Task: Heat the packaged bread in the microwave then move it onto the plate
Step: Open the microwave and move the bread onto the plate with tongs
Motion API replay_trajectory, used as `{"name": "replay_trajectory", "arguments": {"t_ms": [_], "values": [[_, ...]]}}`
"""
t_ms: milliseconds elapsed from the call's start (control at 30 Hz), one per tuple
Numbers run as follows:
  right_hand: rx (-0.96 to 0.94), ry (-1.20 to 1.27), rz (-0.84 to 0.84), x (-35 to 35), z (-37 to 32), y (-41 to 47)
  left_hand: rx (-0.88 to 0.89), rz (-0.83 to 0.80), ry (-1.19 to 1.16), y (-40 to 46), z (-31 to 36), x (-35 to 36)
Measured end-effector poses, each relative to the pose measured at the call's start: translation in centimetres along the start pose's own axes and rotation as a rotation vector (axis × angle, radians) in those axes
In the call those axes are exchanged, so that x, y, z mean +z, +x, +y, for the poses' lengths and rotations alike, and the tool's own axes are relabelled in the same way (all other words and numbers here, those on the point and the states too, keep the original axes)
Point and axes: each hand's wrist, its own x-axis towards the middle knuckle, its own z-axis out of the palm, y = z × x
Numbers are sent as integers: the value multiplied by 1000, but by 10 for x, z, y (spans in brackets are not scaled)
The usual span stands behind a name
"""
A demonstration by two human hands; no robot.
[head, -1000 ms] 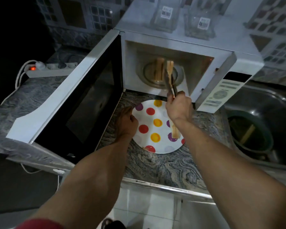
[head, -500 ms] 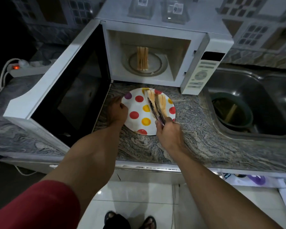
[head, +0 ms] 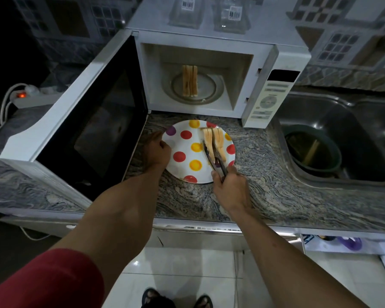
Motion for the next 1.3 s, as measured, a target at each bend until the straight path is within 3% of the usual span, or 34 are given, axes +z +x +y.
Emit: {"name": "replay_trajectory", "arguments": {"t_ms": [333, 467, 600, 700, 867, 1067, 1167, 1300], "values": [[-200, 46, 262, -16, -16, -6, -12, -3, 4, 3, -1, 1], [-247, -99, 91, 1, -19, 0, -35, -5, 26, 1, 0, 1], [-149, -173, -11, 14, -16, 1, -51, -18, 13, 0, 1, 0], [-50, -94, -26, 16, -16, 5, -51, -11, 4, -1, 4, -1], [-29, -105, -43, 11, -9, 10, -37, -2, 33, 0, 2, -1], [-137, 10, 19, 6, -3, 16, -23, 16, 57, -2, 5, 0], [-201, 81, 60, -1, -19, 28, -24, 28, 67, -2, 7, -1], [-134, 220, 129, -14, -58, 70, 9, 28, 79, -2, 8, -2]]}}
